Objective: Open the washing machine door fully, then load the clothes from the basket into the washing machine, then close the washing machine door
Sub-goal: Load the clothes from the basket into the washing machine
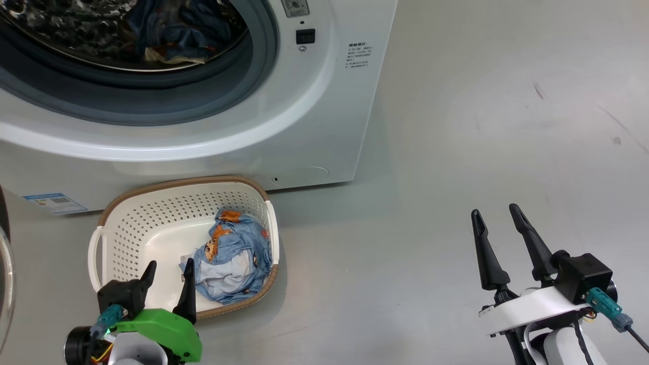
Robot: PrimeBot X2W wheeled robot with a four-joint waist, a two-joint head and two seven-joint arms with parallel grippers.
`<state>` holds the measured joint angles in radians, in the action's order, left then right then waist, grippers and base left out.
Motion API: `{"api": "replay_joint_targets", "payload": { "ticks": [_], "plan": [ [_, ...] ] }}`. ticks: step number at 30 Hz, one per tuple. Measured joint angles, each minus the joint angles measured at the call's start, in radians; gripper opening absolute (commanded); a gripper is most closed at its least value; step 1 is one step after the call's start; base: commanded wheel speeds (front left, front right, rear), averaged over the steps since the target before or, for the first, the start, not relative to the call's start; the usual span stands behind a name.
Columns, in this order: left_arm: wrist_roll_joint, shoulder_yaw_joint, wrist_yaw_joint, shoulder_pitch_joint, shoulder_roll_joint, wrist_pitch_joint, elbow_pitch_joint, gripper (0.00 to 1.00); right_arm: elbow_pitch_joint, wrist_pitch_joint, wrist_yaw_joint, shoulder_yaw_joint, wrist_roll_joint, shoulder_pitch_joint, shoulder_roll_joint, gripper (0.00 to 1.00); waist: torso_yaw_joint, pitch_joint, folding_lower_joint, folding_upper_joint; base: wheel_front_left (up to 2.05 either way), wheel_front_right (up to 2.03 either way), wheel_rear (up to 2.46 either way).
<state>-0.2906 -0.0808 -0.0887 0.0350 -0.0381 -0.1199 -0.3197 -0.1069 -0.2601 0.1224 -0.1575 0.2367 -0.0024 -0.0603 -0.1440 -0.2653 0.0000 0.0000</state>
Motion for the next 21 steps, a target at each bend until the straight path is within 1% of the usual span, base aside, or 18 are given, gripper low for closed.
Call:
{"api": "replay_joint_targets", "payload": {
  "ticks": [7, 11, 15, 18, 21],
  "plan": [
    [-0.005, 0.002, 0.000, 0.095, -0.016, 0.098, -0.099, 1.00, 0.000, 0.000, 0.000, -0.012, 0.001, -0.039, 0.003, 1.00, -0.036, -0.066, 0.0000, 0.0000, 0.00, 0.00, 0.00],
    [-0.006, -0.017, -0.008, 0.164, -0.025, 0.165, -0.166, 1.00, 0.000, 0.000, 0.000, -0.020, 0.002, -0.062, 0.005, 1.00, -0.062, -0.110, 0.0001, 0.0000, 0.00, 0.00, 0.00],
    [-0.008, -0.017, -0.008, 0.207, -0.042, 0.200, -0.213, 1.00, 0.001, 0.000, 0.000, -0.023, 0.002, -0.079, 0.007, 1.00, -0.082, -0.145, 0.0001, 0.0000, 0.00, 0.00, 0.00],
    [-0.024, 0.010, -0.008, 0.239, -0.045, 0.212, -0.244, 1.00, 0.003, 0.000, 0.000, -0.025, 0.002, -0.087, 0.009, 1.00, -0.095, -0.174, 0.0001, 0.0000, 0.00, 0.00, 0.00],
    [-0.031, 0.015, -0.008, 0.277, -0.051, 0.237, -0.277, 1.00, 0.004, 0.000, 0.000, -0.031, 0.008, -0.102, 0.011, 1.00, -0.108, -0.206, 0.0001, 0.0000, 0.00, 0.00, 0.00]
  ]
}}
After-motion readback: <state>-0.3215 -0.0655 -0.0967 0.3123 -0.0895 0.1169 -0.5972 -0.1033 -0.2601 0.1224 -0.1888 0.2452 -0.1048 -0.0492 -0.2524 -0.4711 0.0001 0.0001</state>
